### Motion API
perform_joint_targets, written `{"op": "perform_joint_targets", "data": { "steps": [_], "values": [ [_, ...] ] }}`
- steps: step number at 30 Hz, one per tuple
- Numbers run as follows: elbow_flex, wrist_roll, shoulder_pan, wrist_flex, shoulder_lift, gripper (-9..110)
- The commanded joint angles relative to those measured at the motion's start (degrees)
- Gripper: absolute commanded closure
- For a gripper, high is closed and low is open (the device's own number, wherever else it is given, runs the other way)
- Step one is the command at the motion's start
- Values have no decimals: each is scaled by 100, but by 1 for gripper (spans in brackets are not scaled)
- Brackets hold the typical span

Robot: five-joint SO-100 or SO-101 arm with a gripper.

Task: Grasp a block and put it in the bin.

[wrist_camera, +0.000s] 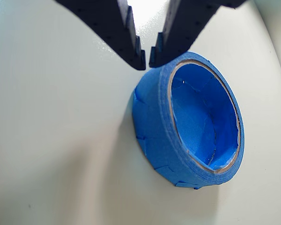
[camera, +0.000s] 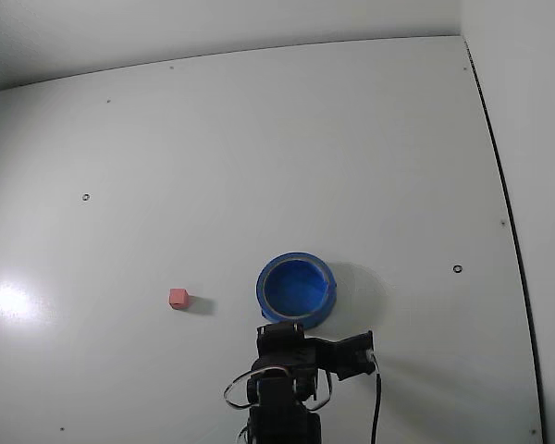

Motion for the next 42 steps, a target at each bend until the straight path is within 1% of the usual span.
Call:
{"op": "perform_joint_targets", "data": {
  "steps": [1, 16, 19, 24, 28, 31, 35, 38, 42],
  "values": [
    [26, -1890, -70, -26, 9, 102],
    [0, -2021, -70, -26, -9, 101],
    [-105, -2610, -70, -26, 18, 99],
    [-800, -4017, -70, -35, -62, 87],
    [-1433, -4825, -123, -35, -79, 80],
    [-1960, -5335, -483, -26, -88, 79],
    [-2602, -5722, -1301, -26, -378, 79],
    [-3023, -5801, -1793, -18, -1151, 79],
    [-3524, -5792, -2197, -35, -2628, 79]
  ]
}}
